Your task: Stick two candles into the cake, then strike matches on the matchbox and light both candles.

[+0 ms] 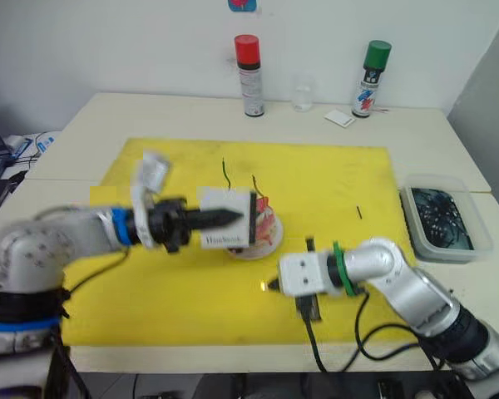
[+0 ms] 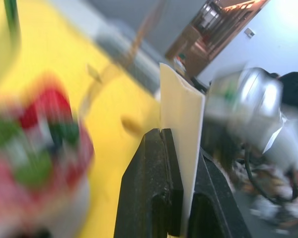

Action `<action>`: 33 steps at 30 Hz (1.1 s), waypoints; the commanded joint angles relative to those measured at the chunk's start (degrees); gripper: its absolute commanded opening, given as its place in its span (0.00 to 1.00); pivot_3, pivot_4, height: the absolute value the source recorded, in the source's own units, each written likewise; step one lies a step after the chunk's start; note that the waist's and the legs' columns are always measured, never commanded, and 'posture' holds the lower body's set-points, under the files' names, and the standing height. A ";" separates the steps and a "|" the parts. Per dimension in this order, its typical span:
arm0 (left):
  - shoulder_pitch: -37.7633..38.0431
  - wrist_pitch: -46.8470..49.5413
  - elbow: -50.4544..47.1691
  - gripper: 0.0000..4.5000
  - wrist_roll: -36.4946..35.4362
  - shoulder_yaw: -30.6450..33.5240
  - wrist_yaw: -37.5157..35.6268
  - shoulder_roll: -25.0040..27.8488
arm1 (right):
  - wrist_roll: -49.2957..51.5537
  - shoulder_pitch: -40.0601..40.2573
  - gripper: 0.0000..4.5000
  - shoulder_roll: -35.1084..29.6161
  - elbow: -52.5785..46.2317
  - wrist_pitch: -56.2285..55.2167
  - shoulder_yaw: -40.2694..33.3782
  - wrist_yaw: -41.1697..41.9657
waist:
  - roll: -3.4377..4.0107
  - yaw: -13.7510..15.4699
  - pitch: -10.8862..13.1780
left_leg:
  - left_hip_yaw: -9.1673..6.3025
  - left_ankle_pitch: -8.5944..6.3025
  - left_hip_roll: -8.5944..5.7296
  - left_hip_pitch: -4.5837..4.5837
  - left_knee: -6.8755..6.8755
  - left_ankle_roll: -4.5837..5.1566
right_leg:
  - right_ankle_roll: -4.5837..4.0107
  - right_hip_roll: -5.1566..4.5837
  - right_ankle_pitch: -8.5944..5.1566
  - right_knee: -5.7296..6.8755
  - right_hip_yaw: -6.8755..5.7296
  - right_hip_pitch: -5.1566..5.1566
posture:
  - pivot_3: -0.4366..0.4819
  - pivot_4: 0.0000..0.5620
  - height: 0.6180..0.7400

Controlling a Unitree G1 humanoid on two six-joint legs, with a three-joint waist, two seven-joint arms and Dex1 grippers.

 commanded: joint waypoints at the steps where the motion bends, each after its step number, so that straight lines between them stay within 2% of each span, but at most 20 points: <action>1: -0.32 0.88 -0.90 0.00 -0.79 2.82 -2.83 3.45 | 3.55 -1.67 0.01 -1.36 -3.20 0.86 -6.23 1.48 | 0.08 -0.65 0.02 | 0.01 0.00 -0.01 0.04 -0.01 0.00 | 0.01 0.00 0.00 0.01 0.15 0.00 | 0.48 0.27 1.00; 5: 4.72 3.59 -4.93 0.00 -3.47 4.15 -3.36 5.55 | 6.23 -4.04 0.01 -0.04 -3.66 4.96 -9.63 0.06 | 0.08 -1.08 0.02 | -0.05 0.00 0.05 0.10 -0.02 0.00 | 0.01 0.03 0.00 0.08 0.07 0.02 | 0.48 0.27 1.00; 9: 13.35 5.54 -6.59 0.00 -3.67 6.27 -4.93 8.77 | 10.00 -8.28 0.01 2.09 -3.76 10.26 -13.28 -1.87 | 0.08 -1.11 0.03 | -0.09 0.00 0.07 0.06 -0.01 -0.01 | 0.00 0.02 0.00 0.11 -0.03 0.01 | 0.48 0.27 1.00; 15: 23.41 2.42 -5.52 0.00 1.91 6.12 -8.20 11.47 | 12.60 -16.16 0.01 6.54 -2.33 14.75 -14.65 -5.08 | 0.09 -0.97 0.04 | -0.16 0.00 0.06 0.09 0.00 -0.01 | -0.01 -0.04 0.00 0.11 -0.02 0.01 | 0.48 0.27 1.00; 26: 23.89 0.11 -4.10 0.00 6.03 3.76 -10.06 9.82 | 3.21 -32.04 0.01 19.79 13.71 9.99 -9.73 -13.63 | 0.12 -0.81 0.05 | -0.01 0.00 0.06 0.07 -0.02 0.00 | -0.02 -0.04 0.00 0.12 0.01 -0.06 | 0.48 0.27 1.00; 33: 23.92 0.28 -4.80 0.00 6.41 3.35 -10.09 8.63 | 0.32 -37.07 0.01 22.20 21.12 5.62 -10.00 -13.73 | 0.11 -0.79 0.05 | -0.02 0.00 0.07 0.02 -0.04 0.00 | -0.03 -0.05 0.00 0.11 -0.03 -0.09 | 0.48 0.27 1.00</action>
